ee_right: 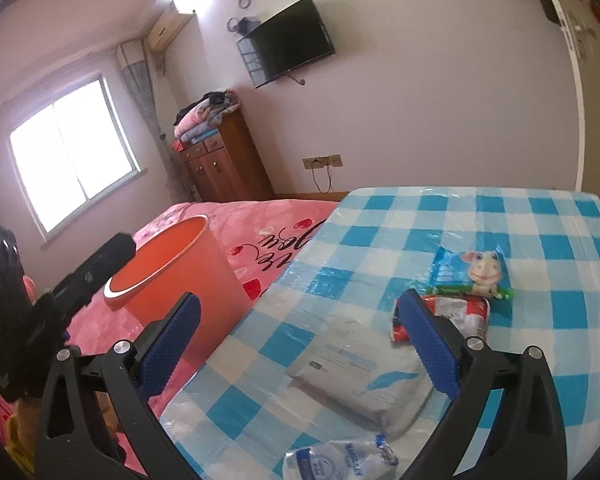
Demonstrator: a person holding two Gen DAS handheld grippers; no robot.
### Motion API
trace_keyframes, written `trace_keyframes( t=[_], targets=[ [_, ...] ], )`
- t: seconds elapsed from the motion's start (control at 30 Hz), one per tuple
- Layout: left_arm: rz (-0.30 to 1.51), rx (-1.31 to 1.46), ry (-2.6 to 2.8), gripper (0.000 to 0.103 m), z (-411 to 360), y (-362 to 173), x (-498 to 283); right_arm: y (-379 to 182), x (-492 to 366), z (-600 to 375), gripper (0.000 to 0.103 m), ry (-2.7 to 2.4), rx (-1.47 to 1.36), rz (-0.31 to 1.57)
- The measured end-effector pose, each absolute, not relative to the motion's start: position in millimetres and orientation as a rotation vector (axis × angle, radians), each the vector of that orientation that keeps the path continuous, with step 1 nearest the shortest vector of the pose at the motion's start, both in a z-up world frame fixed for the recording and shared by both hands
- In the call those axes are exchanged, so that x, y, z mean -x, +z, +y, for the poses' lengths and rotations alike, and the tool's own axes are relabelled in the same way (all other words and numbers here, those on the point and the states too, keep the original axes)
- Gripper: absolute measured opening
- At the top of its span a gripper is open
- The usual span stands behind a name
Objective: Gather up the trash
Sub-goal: 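Move both open tools back over the trash on the table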
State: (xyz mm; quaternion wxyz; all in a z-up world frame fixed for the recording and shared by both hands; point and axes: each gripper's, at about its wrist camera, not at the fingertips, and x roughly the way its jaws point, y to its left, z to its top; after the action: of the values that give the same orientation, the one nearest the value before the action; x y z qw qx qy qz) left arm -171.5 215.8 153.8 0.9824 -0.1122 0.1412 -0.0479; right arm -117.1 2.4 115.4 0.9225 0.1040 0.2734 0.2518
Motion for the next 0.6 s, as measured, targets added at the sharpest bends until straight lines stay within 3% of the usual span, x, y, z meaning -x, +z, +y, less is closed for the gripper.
trace_keyframes(
  t=[0.6],
  targets=[
    [0.516,0.235,-0.198,0.092,157.9,114.3,155.8,88.8,120.3,-66.2,0.098,0.429,-0.269,0.546]
  ],
)
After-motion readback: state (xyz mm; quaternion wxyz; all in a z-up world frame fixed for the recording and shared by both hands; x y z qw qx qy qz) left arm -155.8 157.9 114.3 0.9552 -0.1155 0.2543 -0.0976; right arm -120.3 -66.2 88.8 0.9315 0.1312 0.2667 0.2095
